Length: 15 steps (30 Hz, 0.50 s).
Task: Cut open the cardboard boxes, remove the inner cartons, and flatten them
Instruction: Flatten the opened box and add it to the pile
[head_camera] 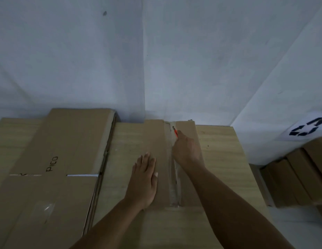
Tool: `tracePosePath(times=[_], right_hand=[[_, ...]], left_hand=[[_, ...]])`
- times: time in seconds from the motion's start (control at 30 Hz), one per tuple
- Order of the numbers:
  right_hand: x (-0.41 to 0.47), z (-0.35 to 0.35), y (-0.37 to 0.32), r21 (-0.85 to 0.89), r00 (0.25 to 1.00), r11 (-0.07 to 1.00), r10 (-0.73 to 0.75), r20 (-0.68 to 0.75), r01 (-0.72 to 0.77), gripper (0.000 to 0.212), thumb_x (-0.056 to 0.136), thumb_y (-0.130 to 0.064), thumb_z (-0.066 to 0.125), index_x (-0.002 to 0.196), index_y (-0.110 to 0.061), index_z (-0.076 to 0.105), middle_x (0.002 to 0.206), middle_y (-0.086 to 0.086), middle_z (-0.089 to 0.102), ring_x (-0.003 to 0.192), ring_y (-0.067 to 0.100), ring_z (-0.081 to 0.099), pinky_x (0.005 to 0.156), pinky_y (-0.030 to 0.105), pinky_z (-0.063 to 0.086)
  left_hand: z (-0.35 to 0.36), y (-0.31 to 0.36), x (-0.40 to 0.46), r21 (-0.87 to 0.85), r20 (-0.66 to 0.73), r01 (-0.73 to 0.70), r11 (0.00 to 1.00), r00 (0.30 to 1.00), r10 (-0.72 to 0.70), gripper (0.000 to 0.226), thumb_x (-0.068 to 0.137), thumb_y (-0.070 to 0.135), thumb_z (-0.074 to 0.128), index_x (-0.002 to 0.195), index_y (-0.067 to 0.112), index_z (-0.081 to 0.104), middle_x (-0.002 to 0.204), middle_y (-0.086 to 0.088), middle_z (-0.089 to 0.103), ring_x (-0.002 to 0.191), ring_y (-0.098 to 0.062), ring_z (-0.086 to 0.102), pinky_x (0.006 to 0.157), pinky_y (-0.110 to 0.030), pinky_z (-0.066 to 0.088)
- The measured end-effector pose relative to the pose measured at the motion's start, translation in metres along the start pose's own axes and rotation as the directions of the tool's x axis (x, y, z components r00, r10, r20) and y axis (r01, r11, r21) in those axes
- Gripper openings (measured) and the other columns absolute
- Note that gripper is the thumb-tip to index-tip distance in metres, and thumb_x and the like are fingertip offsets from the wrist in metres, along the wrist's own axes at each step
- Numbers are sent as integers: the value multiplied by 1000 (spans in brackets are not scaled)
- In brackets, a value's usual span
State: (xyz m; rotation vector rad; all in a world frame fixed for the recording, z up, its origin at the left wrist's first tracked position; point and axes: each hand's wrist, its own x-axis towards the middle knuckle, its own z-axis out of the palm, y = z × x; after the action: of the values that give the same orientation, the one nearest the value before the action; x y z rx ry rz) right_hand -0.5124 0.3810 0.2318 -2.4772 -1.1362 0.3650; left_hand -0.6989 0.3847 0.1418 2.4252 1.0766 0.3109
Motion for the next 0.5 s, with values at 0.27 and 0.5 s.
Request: tracePosePath(times=[0.27, 0.5], right_hand=[[42, 16, -7, -35, 999, 999, 17, 41, -15, 43, 96, -15, 41, 136, -24, 52, 108, 9, 69, 100, 32, 66, 74, 40, 54], [48, 22, -11, -97, 1000, 995, -15, 15, 17, 35, 100, -18, 37, 128, -20, 58, 106, 8, 69, 101, 31, 66, 70, 37, 48]], left_hand=[[5, -4, 2, 37, -43, -23, 999, 999, 25, 60, 103, 43, 13, 158, 19, 11, 167, -2, -5, 152, -17, -20, 124, -40, -4], [4, -1, 3, 124, -45, -103, 987, 993, 109, 56, 106, 33, 19, 157, 10, 19, 167, -6, 8, 154, -26, -10, 122, -46, 3]])
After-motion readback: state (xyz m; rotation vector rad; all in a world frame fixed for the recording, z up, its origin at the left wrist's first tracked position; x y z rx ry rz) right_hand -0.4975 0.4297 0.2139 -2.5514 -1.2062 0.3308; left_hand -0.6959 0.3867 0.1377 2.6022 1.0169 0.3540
